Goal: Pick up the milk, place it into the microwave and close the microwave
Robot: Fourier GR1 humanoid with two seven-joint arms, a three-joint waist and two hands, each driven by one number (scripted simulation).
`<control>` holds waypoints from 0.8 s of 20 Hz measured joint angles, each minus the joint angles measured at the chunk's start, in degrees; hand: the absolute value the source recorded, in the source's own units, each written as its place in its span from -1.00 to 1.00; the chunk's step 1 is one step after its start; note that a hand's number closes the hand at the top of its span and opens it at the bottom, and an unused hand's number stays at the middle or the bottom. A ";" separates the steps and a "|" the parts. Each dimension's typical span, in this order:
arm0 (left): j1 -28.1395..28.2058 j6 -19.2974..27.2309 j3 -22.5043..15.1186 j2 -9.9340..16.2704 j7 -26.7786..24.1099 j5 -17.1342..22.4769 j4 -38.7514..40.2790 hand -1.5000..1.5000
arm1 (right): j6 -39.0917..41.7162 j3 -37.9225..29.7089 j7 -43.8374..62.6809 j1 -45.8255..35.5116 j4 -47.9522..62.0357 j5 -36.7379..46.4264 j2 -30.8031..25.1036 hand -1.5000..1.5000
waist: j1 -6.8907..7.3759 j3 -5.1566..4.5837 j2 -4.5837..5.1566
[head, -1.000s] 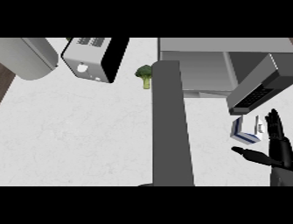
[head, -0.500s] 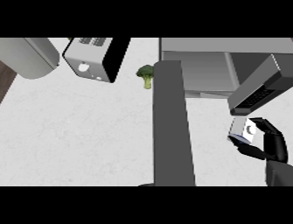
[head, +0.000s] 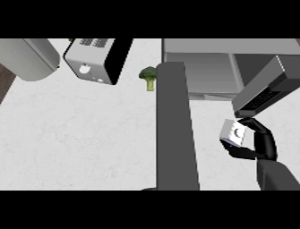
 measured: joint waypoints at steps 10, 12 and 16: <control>1.25 -1.15 1.75 -0.53 -0.45 0.94 0.63 -1.00 | 5.84 5.95 3.15 1.57 -9.74 0.66 5.85 1.00 | -1.07 0.12 -0.39; 1.61 -1.47 2.77 -0.04 -0.30 1.81 0.78 -1.00 | 5.41 7.70 4.22 3.67 -14.45 1.07 7.50 1.00 | -1.22 0.12 -0.44; 1.66 -2.20 3.59 -0.43 -0.83 1.21 1.54 -1.00 | 4.42 10.22 10.93 5.72 -25.42 0.89 8.96 1.00 | -1.39 0.13 -0.44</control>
